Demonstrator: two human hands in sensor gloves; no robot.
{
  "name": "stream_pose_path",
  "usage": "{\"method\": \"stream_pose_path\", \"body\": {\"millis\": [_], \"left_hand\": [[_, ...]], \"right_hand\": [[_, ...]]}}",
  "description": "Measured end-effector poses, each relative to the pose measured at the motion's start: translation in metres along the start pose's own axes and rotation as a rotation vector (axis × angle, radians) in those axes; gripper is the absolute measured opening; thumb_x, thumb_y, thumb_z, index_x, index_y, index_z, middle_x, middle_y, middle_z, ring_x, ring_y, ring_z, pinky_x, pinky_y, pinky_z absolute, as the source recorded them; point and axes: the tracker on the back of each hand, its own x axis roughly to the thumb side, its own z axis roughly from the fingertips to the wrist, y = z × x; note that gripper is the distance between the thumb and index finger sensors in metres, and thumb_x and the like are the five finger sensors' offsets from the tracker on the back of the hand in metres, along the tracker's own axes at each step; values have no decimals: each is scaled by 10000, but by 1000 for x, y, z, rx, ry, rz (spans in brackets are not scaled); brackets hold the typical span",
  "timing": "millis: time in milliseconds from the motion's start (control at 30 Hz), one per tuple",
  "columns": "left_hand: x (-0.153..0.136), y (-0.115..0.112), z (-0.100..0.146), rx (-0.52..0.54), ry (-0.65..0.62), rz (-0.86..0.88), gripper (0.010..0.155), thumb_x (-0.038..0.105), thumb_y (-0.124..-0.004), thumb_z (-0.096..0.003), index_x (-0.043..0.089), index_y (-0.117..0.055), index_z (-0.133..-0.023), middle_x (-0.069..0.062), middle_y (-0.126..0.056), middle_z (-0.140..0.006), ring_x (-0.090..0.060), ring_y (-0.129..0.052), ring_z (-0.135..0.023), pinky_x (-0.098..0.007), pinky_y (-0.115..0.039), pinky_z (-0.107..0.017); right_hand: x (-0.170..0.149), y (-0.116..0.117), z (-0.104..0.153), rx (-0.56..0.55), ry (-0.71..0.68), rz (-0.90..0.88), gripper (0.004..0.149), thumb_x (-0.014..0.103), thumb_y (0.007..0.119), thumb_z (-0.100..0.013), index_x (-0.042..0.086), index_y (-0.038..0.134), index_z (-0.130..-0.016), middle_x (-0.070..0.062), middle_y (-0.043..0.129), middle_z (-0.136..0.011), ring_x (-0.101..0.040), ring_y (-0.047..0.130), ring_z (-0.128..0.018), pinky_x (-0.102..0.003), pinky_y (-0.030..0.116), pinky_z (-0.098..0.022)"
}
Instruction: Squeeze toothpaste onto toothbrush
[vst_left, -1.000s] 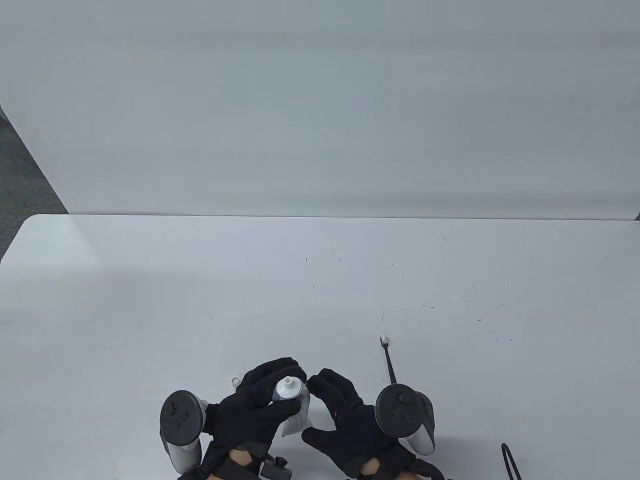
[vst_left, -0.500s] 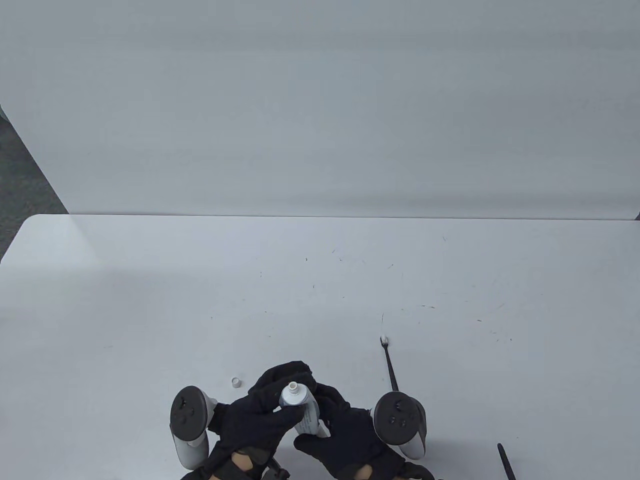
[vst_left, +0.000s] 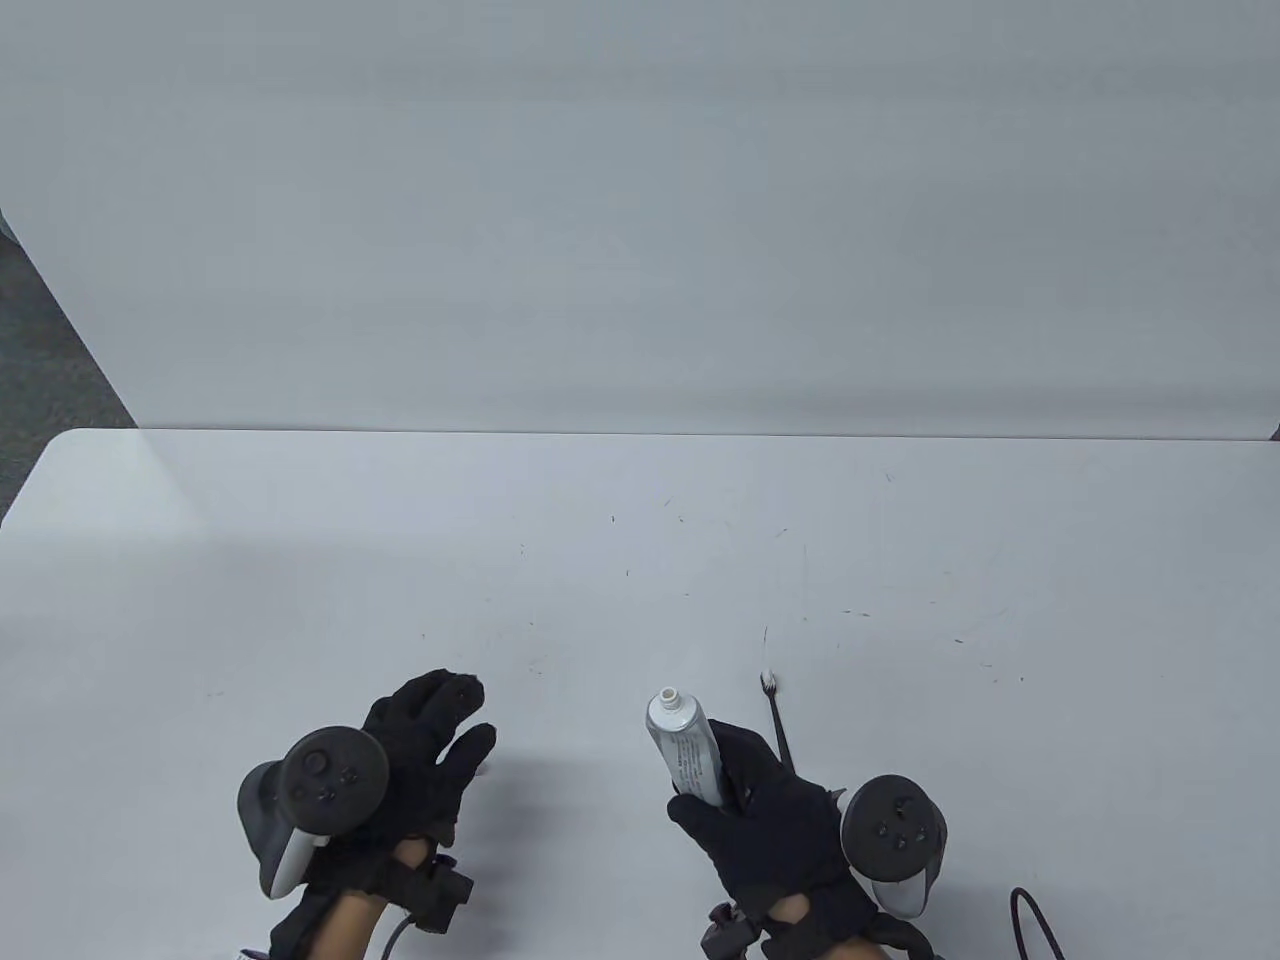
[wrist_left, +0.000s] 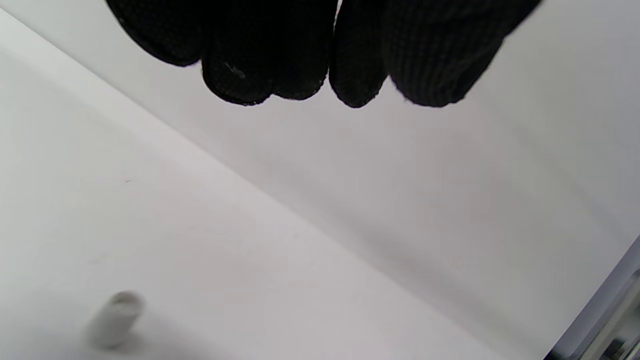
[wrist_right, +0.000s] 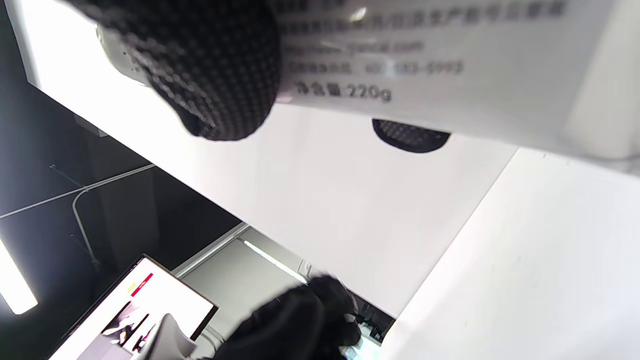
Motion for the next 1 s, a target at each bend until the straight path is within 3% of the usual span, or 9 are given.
{"method": "stream_pose_path", "body": {"millis": [133,367,1000], "left_hand": [[-9,-38,-16,-141,47,-302,543,393,-890,-438,244,-803,-953,-143,-730,-1050,-401,-808,-862,-618,-672,-629],[-6,-69,-26,-220,82,-536,555,385,-919,-425,287,-803,-959,-120,-770,-1017,-360,-842,-800,-584,-694,-606],[-17,-77,-30,-205,109,-565,487,302,-934,-420,245,-860,-898,-101,-893,-878,-301,-915,-666,-562,-739,-559]], "right_hand": [[-6,-2,0,11,40,50,629,374,878,-360,71,687,-877,-213,741,-886,-480,844,-707,-643,772,-475],[-5,3,0,26,30,119,628,373,878,-358,66,691,-873,-213,746,-884,-480,847,-705,-641,773,-476],[-5,7,0,45,27,177,626,370,879,-358,63,697,-871,-215,751,-882,-484,850,-703,-640,774,-474]]}}
